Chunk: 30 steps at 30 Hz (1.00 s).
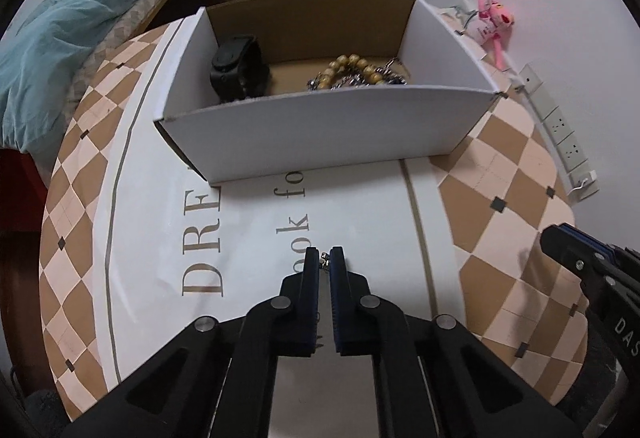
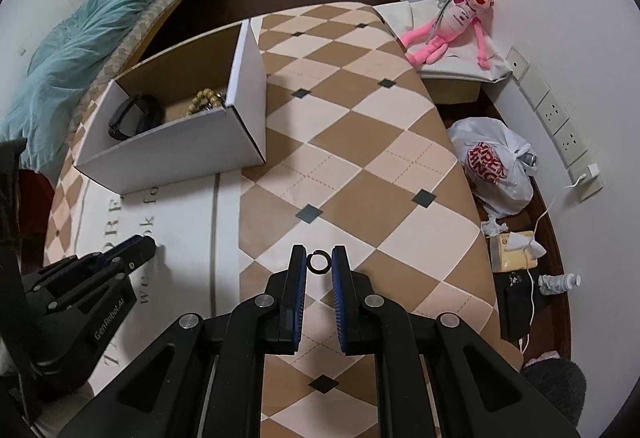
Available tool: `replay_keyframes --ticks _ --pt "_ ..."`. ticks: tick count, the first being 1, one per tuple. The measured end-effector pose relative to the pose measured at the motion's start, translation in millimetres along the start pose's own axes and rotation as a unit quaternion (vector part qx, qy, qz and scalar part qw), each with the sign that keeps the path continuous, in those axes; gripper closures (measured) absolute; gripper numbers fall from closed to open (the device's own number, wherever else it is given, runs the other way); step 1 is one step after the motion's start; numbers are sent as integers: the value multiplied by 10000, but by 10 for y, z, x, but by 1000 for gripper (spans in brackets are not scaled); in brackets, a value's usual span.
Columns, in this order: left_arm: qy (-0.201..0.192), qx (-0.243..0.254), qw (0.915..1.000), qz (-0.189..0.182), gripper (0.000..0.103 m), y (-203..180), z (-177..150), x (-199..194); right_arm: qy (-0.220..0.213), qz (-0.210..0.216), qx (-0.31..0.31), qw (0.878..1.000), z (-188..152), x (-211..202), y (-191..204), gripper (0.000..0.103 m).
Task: Organize jewelry
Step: 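Carry the charm and black ring over the white box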
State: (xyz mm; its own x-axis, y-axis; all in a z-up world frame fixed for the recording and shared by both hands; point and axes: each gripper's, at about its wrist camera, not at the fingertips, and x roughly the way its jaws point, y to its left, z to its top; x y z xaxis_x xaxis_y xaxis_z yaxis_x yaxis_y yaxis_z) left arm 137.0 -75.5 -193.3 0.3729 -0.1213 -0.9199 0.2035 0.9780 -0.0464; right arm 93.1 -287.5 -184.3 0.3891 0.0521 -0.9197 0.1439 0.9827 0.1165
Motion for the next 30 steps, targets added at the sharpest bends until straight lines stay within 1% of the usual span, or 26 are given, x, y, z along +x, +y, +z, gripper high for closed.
replay_keyframes --ticks 4,9,11,16,20,23,25,27,30 --pt "-156 -136 9997 -158 100 80 49 -232 -133 135 20 9998 58 -130 37 90" --pt "-436 -456 9973 -386 100 305 200 -582 -387 398 83 9984 200 -356 96 90" --pt "-583 -580 9956 -438 100 420 269 -735 -464 486 105 9977 250 -431 112 90" --pt "-757 -738 9929 -540 100 569 367 -945 -629 722 191 9952 352 -587 153 90" --pt "-801 -798 9916 -622 100 614 409 -1007 -644 852 230 9940 398 -638 181 90" --pt "-780 -783 9911 -747 100 581 521 -1003 -640 911 165 9936 472 -652 238 90" --pt "-763 -778 9905 -835 100 555 634 -992 -646 943 73 9934 597 -640 300 90" --pt "-740 -742 9909 -845 100 522 773 -968 -650 939 -56 9934 741 -608 366 90" --pt "-656 -734 9912 -880 100 506 992 -900 -523 959 -252 9937 1024 -493 505 90"
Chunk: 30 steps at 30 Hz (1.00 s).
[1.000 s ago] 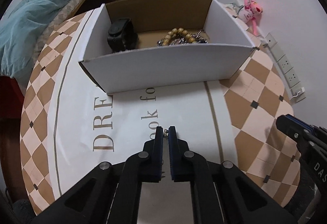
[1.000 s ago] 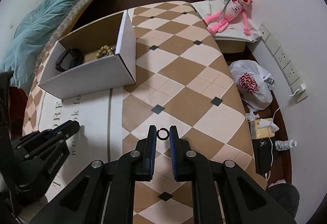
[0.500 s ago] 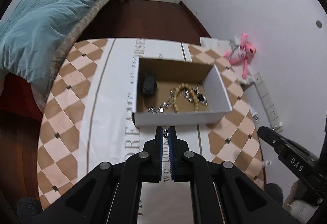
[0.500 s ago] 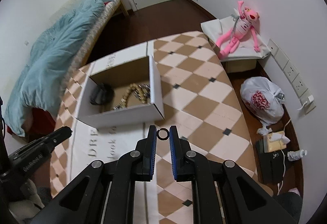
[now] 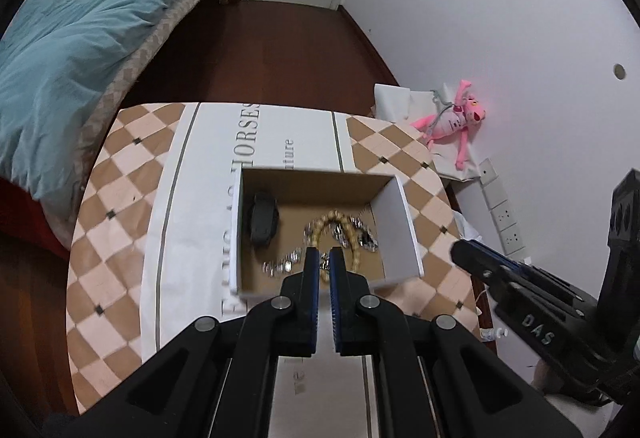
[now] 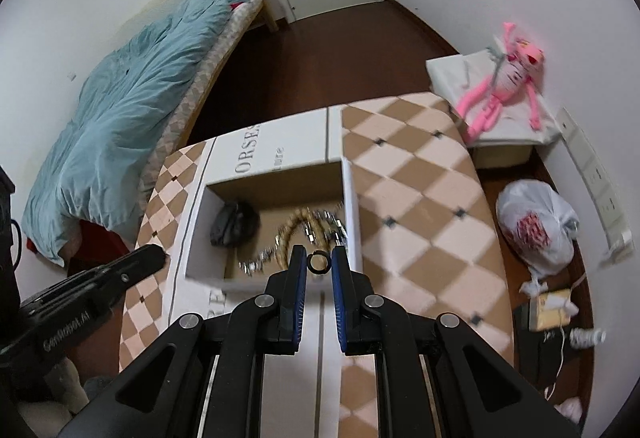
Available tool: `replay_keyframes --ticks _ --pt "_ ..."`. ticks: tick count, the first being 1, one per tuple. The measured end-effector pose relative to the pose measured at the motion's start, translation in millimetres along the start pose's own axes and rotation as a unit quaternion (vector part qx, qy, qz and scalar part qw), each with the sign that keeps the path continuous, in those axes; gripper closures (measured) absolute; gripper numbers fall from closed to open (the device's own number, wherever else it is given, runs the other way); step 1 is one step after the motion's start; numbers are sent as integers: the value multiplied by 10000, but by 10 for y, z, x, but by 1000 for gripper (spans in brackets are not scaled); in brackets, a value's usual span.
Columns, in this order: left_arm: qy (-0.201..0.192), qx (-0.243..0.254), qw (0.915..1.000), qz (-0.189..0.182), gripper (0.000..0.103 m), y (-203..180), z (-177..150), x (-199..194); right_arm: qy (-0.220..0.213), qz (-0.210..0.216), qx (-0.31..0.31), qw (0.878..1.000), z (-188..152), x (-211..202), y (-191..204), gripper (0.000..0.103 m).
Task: Organize jewelry
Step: 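Carry the charm and black ring over the white box, then open both grippers to drop the items into the box and withdraw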
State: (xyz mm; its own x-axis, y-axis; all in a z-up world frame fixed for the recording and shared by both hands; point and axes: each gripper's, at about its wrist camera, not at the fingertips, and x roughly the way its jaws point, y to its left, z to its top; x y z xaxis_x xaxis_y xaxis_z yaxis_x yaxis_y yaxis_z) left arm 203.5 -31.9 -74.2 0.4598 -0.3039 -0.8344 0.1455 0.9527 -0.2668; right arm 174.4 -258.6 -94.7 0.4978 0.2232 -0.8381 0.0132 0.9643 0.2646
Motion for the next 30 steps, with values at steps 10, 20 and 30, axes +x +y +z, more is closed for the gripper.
replay_keyframes --ticks 10,20,30 --pt "592 10 9960 662 95 100 482 469 1074 -111 -309 9937 596 726 72 89" --pt "316 67 9931 1130 17 172 537 402 1066 -290 -215 9936 687 752 -56 51" --pt "165 94 9886 1495 1 221 280 391 1051 -1309 -483 9846 423 720 -86 4"
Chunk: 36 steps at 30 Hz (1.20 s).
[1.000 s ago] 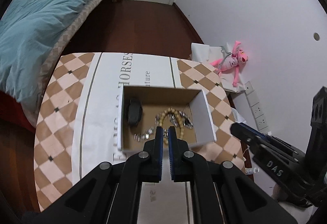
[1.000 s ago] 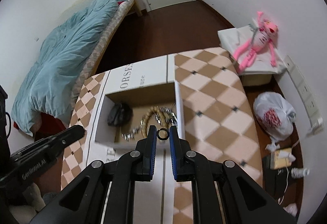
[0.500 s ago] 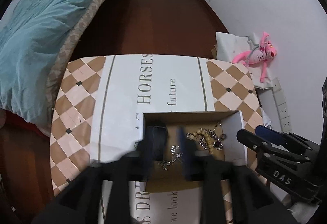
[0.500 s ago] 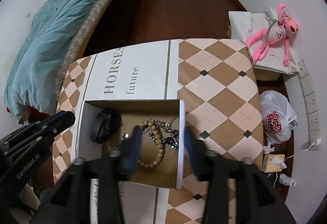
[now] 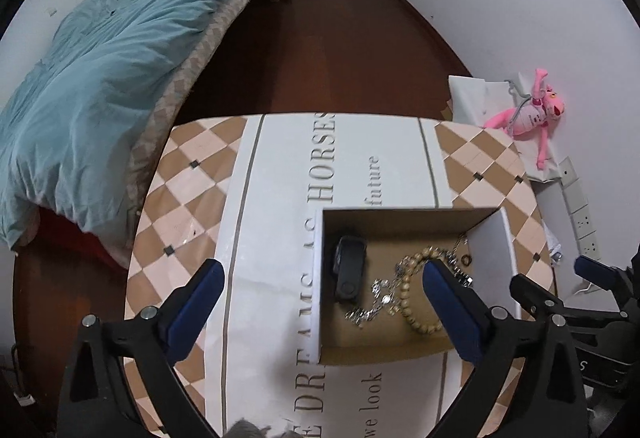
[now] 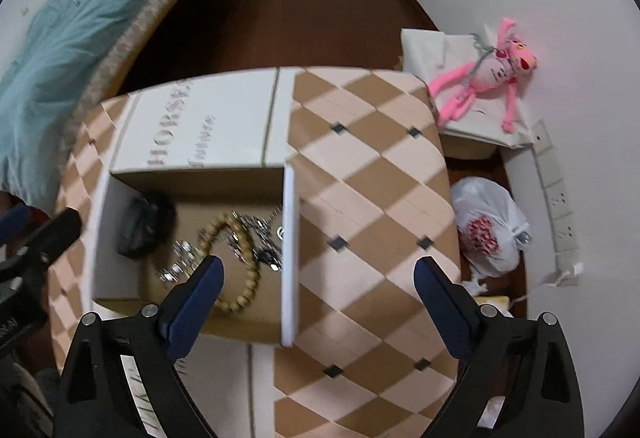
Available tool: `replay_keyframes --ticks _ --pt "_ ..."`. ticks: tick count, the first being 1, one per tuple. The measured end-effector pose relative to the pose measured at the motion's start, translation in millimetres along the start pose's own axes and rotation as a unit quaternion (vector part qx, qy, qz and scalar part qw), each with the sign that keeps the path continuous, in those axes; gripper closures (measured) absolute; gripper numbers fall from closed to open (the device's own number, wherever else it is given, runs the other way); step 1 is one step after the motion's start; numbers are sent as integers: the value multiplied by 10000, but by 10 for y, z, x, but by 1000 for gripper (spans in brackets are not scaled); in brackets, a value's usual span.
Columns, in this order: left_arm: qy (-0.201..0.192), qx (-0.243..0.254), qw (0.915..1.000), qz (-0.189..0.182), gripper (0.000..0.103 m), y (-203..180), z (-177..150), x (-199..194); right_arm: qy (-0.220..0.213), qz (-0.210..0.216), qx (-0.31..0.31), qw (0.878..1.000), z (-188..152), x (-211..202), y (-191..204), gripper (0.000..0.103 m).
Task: Organize jewelry
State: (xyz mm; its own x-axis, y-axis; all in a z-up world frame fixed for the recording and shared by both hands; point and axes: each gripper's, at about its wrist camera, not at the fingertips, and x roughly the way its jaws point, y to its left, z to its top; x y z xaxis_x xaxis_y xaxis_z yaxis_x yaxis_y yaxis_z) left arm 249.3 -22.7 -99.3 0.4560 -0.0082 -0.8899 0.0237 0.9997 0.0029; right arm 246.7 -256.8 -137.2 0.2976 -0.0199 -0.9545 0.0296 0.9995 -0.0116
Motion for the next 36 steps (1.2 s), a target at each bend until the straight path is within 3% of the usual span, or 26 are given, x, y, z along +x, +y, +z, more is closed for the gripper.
replay_keyframes --ticks 11,25,36 --pt "-127 -44 9999 22 1 75 -297 -274 -298 -147 40 9994 -313 -299 29 2" --pt "-805 -179 9966 -11 1 177 -777 -1368 -1344 -24 116 9909 -956 -1536 84 2" --pt "-1528 -173 9881 42 1 228 -1030 -2264 -2146 -74 70 9767 -1434 -2527 118 2"
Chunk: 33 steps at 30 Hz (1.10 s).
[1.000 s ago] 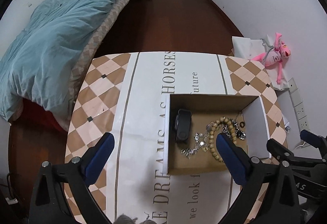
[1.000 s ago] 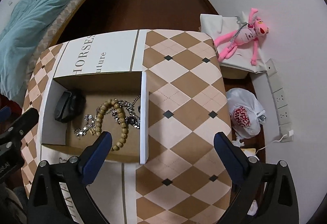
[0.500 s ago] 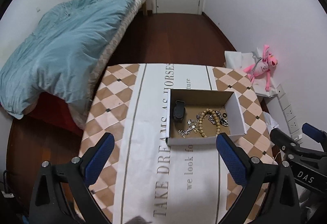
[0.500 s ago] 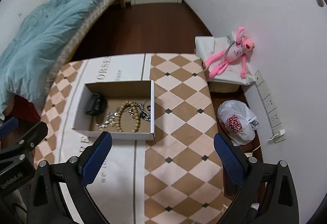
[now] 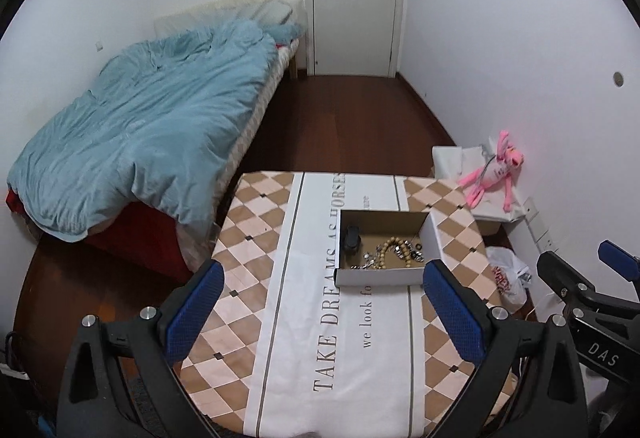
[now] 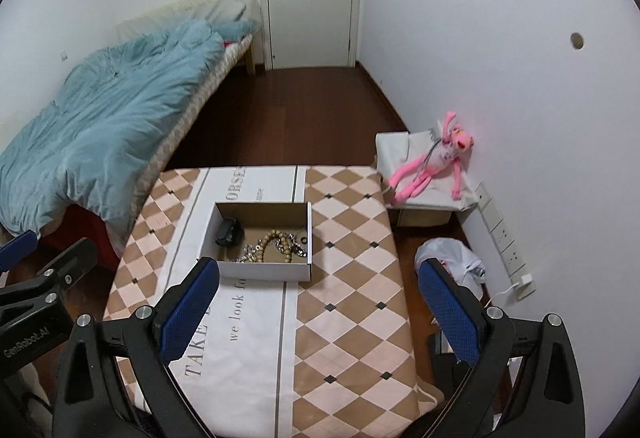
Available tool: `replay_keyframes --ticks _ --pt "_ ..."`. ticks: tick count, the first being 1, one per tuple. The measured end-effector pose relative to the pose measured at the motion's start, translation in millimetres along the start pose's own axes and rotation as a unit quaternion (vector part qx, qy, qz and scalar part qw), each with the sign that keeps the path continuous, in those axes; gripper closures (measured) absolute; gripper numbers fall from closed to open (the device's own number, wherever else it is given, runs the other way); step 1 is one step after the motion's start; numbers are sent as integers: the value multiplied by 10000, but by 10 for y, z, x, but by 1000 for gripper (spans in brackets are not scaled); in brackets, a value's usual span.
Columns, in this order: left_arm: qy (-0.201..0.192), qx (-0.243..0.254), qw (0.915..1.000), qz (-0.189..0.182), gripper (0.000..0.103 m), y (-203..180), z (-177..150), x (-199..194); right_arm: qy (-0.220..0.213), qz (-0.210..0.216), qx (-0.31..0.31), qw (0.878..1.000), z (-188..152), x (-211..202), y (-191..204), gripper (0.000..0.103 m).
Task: Organize jewelry
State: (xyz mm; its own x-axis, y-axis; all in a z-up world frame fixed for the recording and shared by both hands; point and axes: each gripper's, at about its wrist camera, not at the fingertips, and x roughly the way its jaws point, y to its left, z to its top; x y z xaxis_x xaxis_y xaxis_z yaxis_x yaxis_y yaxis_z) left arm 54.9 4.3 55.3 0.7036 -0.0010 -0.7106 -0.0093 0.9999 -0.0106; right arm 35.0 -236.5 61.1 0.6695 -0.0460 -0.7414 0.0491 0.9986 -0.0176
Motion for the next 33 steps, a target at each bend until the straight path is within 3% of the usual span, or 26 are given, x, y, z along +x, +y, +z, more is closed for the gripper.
replay_keyframes --ticks 8,15,24,33 --pt "-179 26 9998 -69 1 2 -37 -319 -274 5 12 9996 -14 -478 -6 0" --pt "-106 12 9999 -114 1 -13 -73 -335 -272 17 32 9996 -20 -572 -36 0" --pt "175 -55 9997 -166 1 -67 3 -141 -241 -101 3 9997 71 -491 -47 0" --pt "403 -27 9992 21 1 -99 173 187 -31 -235 -20 9997 336 -39 -31 0"
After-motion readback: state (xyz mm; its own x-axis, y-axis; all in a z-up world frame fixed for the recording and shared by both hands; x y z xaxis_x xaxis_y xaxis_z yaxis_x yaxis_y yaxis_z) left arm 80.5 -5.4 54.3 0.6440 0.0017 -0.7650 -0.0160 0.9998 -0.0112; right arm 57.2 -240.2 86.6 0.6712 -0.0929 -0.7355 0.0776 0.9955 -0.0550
